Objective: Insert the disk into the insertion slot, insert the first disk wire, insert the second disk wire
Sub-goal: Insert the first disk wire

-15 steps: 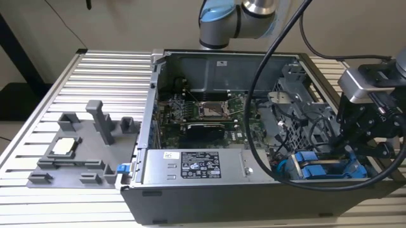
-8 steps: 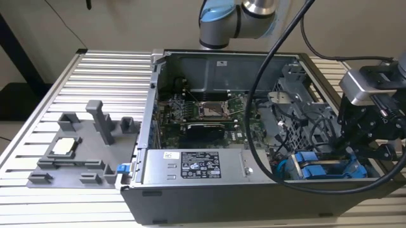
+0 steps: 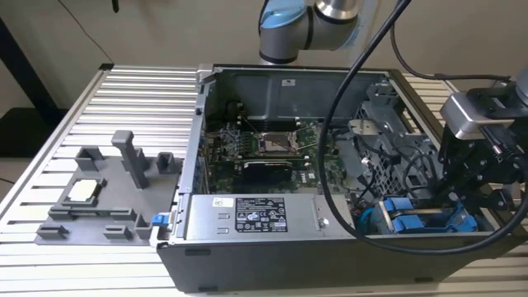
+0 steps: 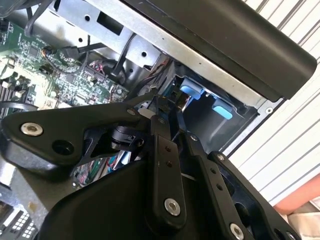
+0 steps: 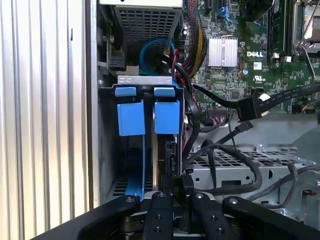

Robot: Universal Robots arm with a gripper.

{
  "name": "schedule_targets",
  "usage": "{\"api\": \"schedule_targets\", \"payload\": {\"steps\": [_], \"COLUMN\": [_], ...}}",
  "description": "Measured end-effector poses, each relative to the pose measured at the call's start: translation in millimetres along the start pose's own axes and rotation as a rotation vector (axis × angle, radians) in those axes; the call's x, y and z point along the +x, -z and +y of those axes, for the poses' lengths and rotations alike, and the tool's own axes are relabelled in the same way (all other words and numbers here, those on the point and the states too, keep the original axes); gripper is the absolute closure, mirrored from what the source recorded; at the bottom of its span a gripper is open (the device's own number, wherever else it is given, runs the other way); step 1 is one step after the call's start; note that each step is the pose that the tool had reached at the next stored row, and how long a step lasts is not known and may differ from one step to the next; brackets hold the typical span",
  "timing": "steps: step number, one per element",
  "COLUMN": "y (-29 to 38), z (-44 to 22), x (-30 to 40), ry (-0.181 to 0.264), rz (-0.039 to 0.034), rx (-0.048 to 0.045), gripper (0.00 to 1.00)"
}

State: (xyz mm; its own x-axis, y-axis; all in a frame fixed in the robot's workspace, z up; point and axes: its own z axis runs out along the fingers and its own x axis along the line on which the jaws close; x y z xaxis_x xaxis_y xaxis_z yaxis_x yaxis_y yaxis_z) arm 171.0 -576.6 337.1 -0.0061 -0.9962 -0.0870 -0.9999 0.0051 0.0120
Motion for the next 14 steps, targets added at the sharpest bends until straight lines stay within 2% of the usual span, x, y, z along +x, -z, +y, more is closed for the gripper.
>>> {"api": "schedule_targets", "payload": {"steps": [4, 7, 8, 9, 14], "y": [-4.0, -4.1, -1.0, 4.2, 25.7], "z": [0.0, 0.0, 0.1, 0.1, 0.3], "x": [0.3, 0.4, 0.1, -0.4, -2.2], "ry": [0.000, 0.000, -0.001, -0.001, 0.000], "rz": [0.0013, -0.0011, -0.0017, -0.0006, 0.0000], "rx": [0.0001, -0.0001, -0.0002, -0.0001, -0.0002], "gripper": [0.81, 0.80, 0.80, 0.73, 0.73]}}
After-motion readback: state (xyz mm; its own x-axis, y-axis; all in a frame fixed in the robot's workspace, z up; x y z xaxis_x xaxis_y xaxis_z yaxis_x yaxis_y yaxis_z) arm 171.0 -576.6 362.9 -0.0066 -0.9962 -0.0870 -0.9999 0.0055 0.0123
